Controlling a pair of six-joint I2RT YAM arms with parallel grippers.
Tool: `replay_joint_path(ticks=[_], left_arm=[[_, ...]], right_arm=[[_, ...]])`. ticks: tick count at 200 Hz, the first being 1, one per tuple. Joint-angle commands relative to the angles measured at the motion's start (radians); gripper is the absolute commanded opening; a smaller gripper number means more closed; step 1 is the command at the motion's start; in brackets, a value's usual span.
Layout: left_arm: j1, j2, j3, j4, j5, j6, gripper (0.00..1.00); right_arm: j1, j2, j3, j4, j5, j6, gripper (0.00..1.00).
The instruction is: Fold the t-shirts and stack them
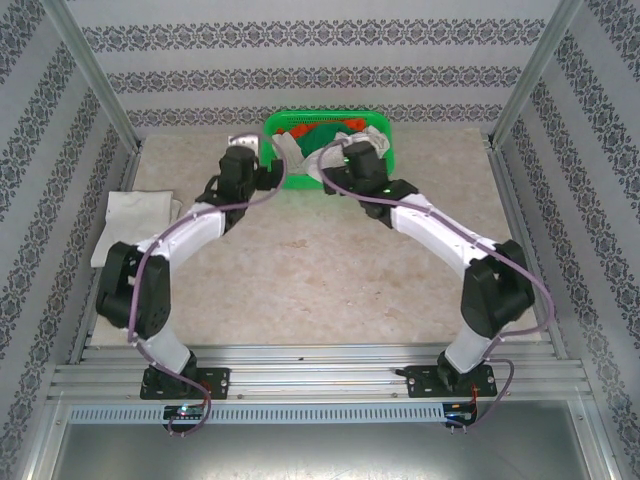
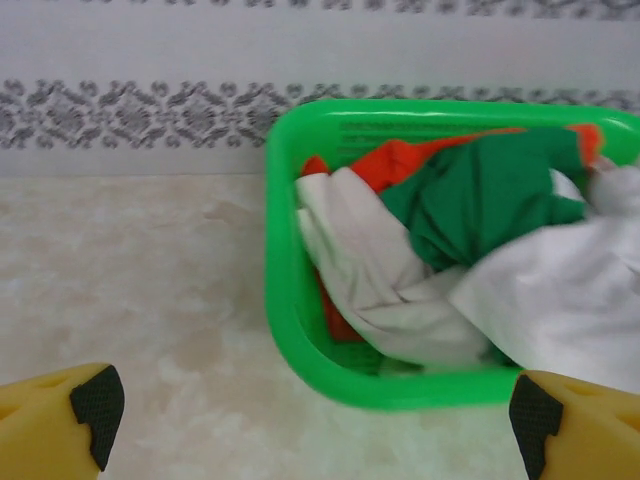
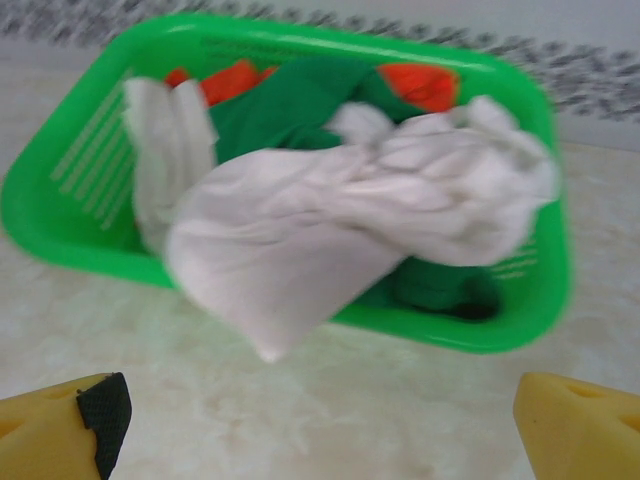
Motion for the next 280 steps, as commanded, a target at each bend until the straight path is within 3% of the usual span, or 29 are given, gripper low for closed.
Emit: replay_joint_path(ticks=[1, 19, 69, 86, 97, 120, 134, 158, 207, 234, 252, 280], left_arm=[[0.045, 0.089, 0.11, -0.233, -0.038, -0.125, 1.0], [0.092, 0.194, 0.27, -0.403, -0.025, -0.236, 1.0], [0.167, 0.519, 0.708, -0.662, 0.177, -0.225, 1.0], [0.175, 0.616, 0.833, -0.73, 0.245, -0.222, 0.89], [0.175, 0.666, 0.906, -0.764, 0.287, -0.218, 0.72], [0.164, 0.728, 1.0, -0.791, 0.381, -0.235, 0.57], [0.147, 0.738, 1.015, -0.774, 0.419, -0.235, 0.39], [0.118, 0.753, 1.042, -0.784, 0.48, -0.272, 0.36], [0.041, 0.741, 1.05, -0.752, 0.559, -0.342, 0.38], [0.027, 0.686, 1.003, -0.745, 0.523, -0.325, 0.45], [0.032, 0.561, 0.81, -0.658, 0.446, -0.243, 0.55], [0.052, 0.261, 0.303, -0.338, 0.395, -0.115, 0.65]], right_arm=[[0.045, 0.025, 0.098, -0.062, 0.015, 0.011, 0.98], [0.056, 0.044, 0.151, -0.113, -0.013, 0.073, 0.98], [0.06, 0.053, 0.148, -0.127, -0.07, 0.142, 0.98], [0.06, 0.063, 0.151, -0.142, -0.067, 0.167, 0.98], [0.06, 0.068, 0.151, -0.143, -0.065, 0.178, 0.98], [0.056, 0.084, 0.158, -0.152, -0.067, 0.176, 0.98], [0.051, 0.095, 0.163, -0.162, -0.063, 0.174, 0.98], [0.035, 0.105, 0.174, -0.175, -0.056, 0.179, 0.98], [0.0, 0.143, 0.222, -0.205, -0.049, 0.205, 0.98], [-0.022, 0.165, 0.26, -0.191, -0.065, 0.24, 0.98], [-0.031, 0.206, 0.326, -0.204, -0.084, 0.232, 0.98], [-0.029, 0.293, 0.453, -0.232, -0.115, 0.22, 0.98]])
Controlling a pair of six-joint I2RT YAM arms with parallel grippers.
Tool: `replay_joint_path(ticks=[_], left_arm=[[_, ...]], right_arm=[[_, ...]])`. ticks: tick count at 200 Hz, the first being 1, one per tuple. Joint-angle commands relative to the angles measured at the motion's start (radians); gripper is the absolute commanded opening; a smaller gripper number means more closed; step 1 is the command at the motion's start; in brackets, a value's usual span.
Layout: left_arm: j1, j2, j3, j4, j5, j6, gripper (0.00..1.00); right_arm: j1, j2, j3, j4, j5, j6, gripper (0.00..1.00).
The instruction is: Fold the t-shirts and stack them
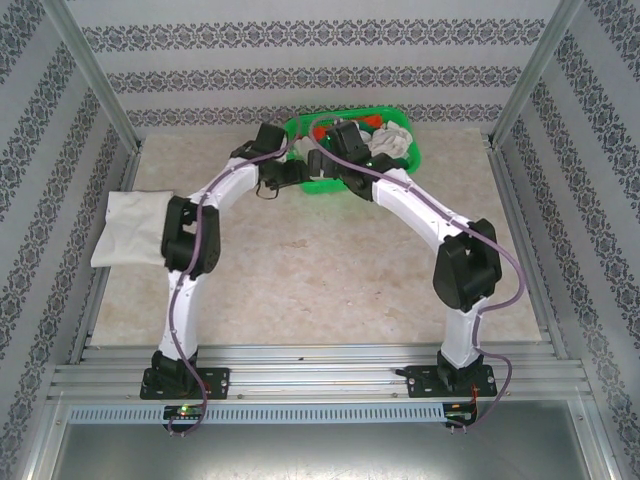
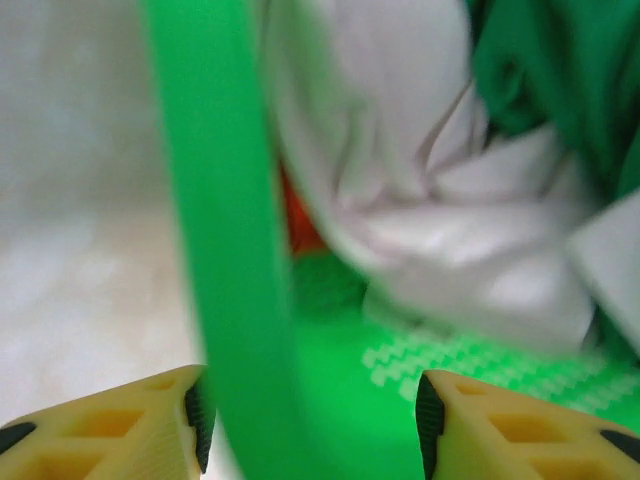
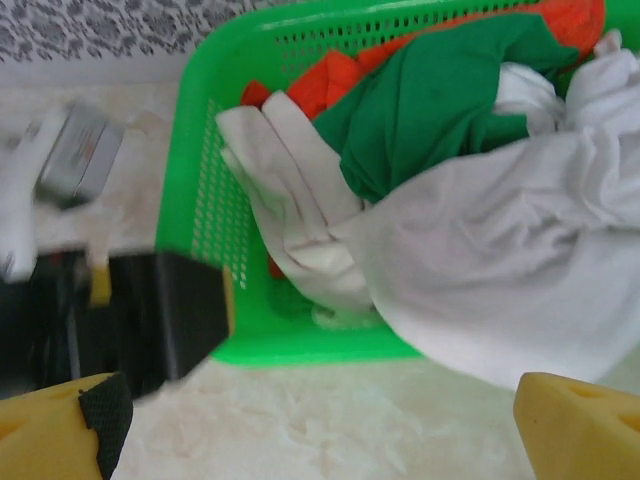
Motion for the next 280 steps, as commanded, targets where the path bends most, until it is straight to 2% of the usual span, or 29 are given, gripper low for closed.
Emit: replay_joint_path(ticks=[1, 20, 38, 79, 98, 138, 171, 201, 216, 240, 280], left_arm=[[0.032, -0.255, -0.321, 0.245, -0.062, 0.144, 0.66], [0.034, -0.458, -0.637, 0.46, 0.005, 0.271, 0.74], [0.033, -0.604, -0.84, 0.54, 0.067, 0.32, 0.8], [0.033, -0.809, -1.069, 0.596, 0.107, 0.337, 0.87], [0.033, -0.864, -1.142, 0.648, 0.119, 0.344, 0.91], [0.034, -0.938, -1.188, 0.618, 0.126, 0.334, 0.97], [0.034, -0.982, -1.194, 0.569, 0.104, 0.329, 0.98], [0.032, -0.978, -1.179, 0.539, 0.105, 0.328, 0.98], [0.029, -0.967, -1.173, 0.544, 0.104, 0.331, 0.99], [0.015, -0.948, -1.16, 0.566, 0.109, 0.346, 1.0], [-0.014, -0.899, -1.122, 0.603, 0.118, 0.367, 1.0]], right_arm=[[0.0, 0.071, 0.107, -0.033, -0.037, 0.01, 0.98], [0.007, 0.148, 0.193, -0.053, -0.07, 0.014, 0.98], [0.021, 0.244, 0.314, -0.12, -0.078, 0.0, 0.98], [0.055, 0.46, 0.611, -0.282, -0.111, -0.052, 0.97], [0.069, 0.548, 0.715, -0.356, -0.114, -0.065, 0.9], [0.077, 0.619, 0.748, -0.364, -0.094, -0.028, 0.72], [0.066, 0.627, 0.75, -0.391, -0.062, -0.007, 0.43], [0.054, 0.591, 0.718, -0.414, -0.025, -0.009, 0.23], [0.047, 0.555, 0.678, -0.411, -0.008, -0.014, 0.17], [0.032, 0.494, 0.606, -0.39, 0.019, -0.041, 0.14], [-0.014, 0.391, 0.452, -0.305, -0.001, -0.199, 0.1]])
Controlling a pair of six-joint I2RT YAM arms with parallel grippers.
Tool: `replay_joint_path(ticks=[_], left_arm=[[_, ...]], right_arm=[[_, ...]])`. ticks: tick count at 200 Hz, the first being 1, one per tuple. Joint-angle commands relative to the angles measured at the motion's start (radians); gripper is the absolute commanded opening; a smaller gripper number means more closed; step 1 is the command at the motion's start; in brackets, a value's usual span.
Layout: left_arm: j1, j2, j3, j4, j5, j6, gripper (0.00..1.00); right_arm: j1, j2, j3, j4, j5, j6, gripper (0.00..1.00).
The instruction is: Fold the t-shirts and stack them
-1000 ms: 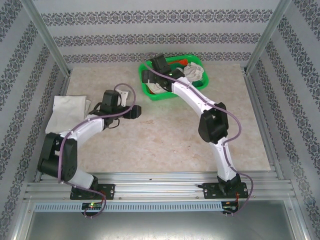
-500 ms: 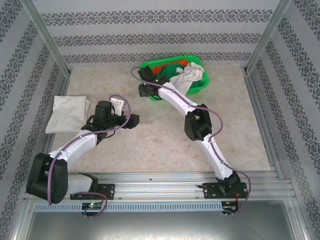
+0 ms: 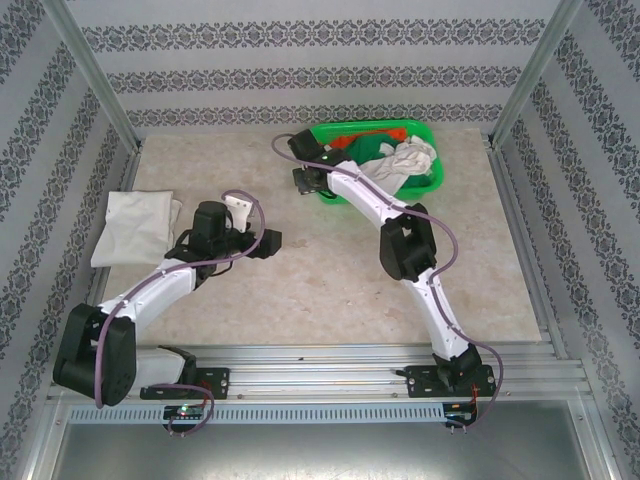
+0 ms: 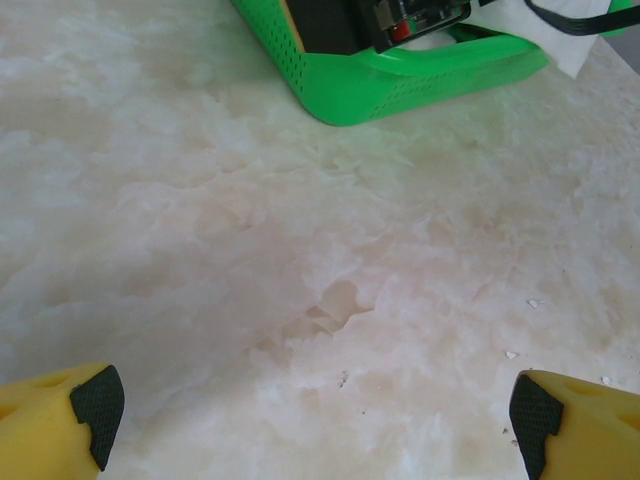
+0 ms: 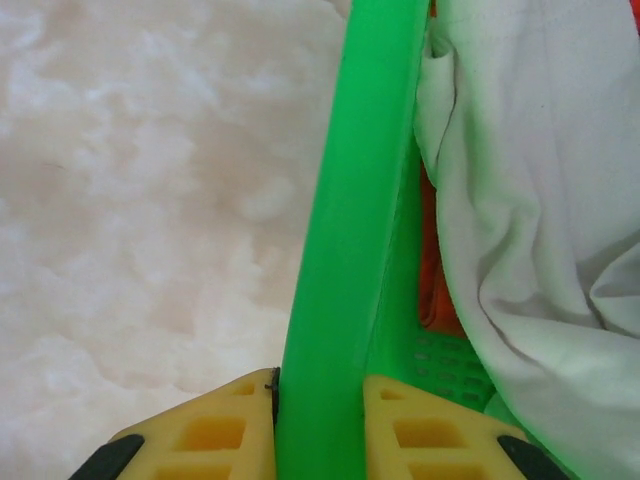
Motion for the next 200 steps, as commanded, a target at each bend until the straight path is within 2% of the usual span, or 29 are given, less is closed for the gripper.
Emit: replay_joint_path(ticks=[1, 48, 90, 144, 200], left_arm=[[-0.024, 0.034, 0.051, 0.045, 0.017, 0.042, 1.0], [-0.074, 0.111, 0.119, 0.066, 0.039, 0.067, 1.0], [-0.115, 0.176, 0.159, 0.096, 0.044, 0.056, 1.0], [-0.136, 0.24, 0.208, 0.112, 0.046, 0.043, 1.0], [-0.139, 0.287, 0.251, 0.108, 0.054, 0.06, 1.0]], right_arm=[[-0.049, -0.106, -0.074, 0.043, 0.035, -0.095, 0.1], [-0.141, -0.189, -0.217, 0.101, 0.028, -0.284, 0.07], [-0.224, -0.189, -0.259, 0.114, 0.029, -0.389, 0.07], [-0.304, -0.125, -0.206, 0.11, 0.069, -0.448, 0.07], [-0.37, -0.041, -0.064, 0.07, 0.086, -0.493, 0.03]])
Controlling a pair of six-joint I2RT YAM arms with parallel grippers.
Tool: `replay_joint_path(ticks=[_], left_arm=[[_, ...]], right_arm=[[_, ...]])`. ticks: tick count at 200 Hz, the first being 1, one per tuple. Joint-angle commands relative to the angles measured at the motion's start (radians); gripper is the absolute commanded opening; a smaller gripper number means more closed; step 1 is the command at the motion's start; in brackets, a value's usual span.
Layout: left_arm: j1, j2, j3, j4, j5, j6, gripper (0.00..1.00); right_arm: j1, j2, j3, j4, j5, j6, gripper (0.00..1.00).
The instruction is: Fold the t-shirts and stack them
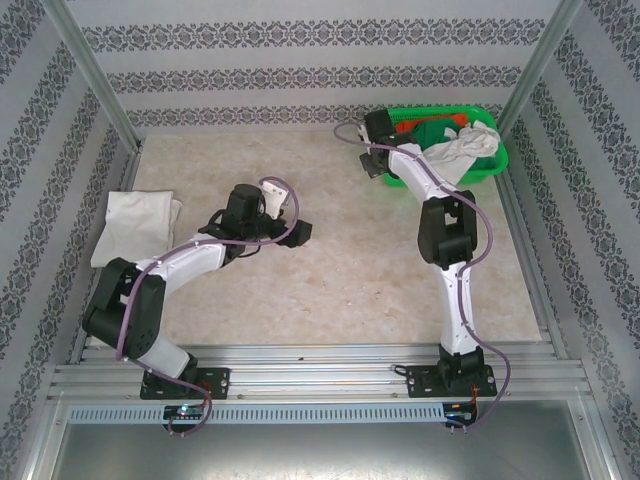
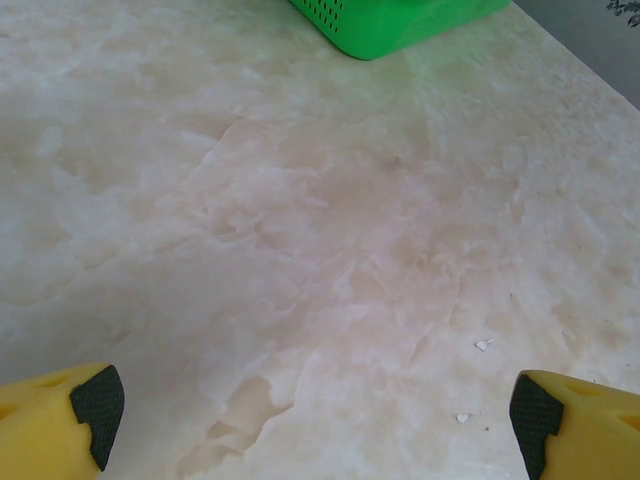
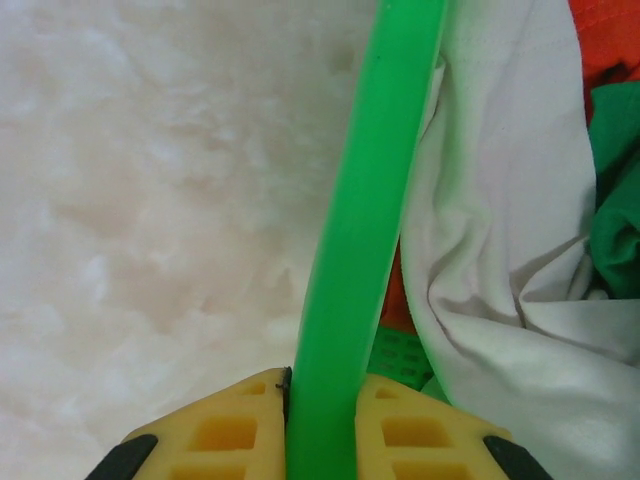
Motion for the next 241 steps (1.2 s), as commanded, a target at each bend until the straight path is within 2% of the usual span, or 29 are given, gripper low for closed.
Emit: replay_joint_path(ticks=[1, 38, 79, 87, 117, 135, 177, 204, 241], left_arm=[[-0.013, 0.017, 0.039, 0.034, 0.028, 0.026, 1.0], [-0.014, 0.038, 0.061, 0.025, 0.031, 0.047, 1.0], [-0.014, 0.073, 0.097, 0.022, 0.046, 0.058, 1.0], [-0.014, 0.082, 0.107, 0.018, 0.049, 0.062, 1.0], [-0.015, 0.108, 0.143, 0.004, 0.068, 0.093, 1.0], [-0.019, 0.115, 0.163, -0.005, 0.075, 0.121, 1.0], [-0.046, 0.142, 0.249, -0.039, 0.095, 0.194, 1.0], [-0.069, 0.158, 0.296, -0.055, 0.104, 0.229, 1.0], [-0.086, 0.158, 0.314, -0.05, 0.12, 0.232, 1.0]], right_arm=[[-0.04, 0.036, 0.078, -0.008, 0.062, -0.042, 0.03], [-0.072, 0.098, 0.184, -0.047, 0.07, -0.086, 0.03], [-0.092, 0.116, 0.207, -0.028, 0.072, -0.082, 0.05], [-0.095, 0.115, 0.217, -0.03, 0.063, -0.074, 0.1], [-0.091, 0.055, 0.24, -0.043, -0.009, 0.002, 0.55], [-0.093, -0.033, 0.179, 0.011, -0.047, 0.067, 0.69], [-0.148, -0.214, 0.004, 0.136, -0.046, 0.267, 0.81], [-0.216, -0.289, -0.098, 0.136, 0.022, 0.416, 0.82], [-0.317, -0.377, -0.306, 0.161, 0.033, 0.592, 0.82]])
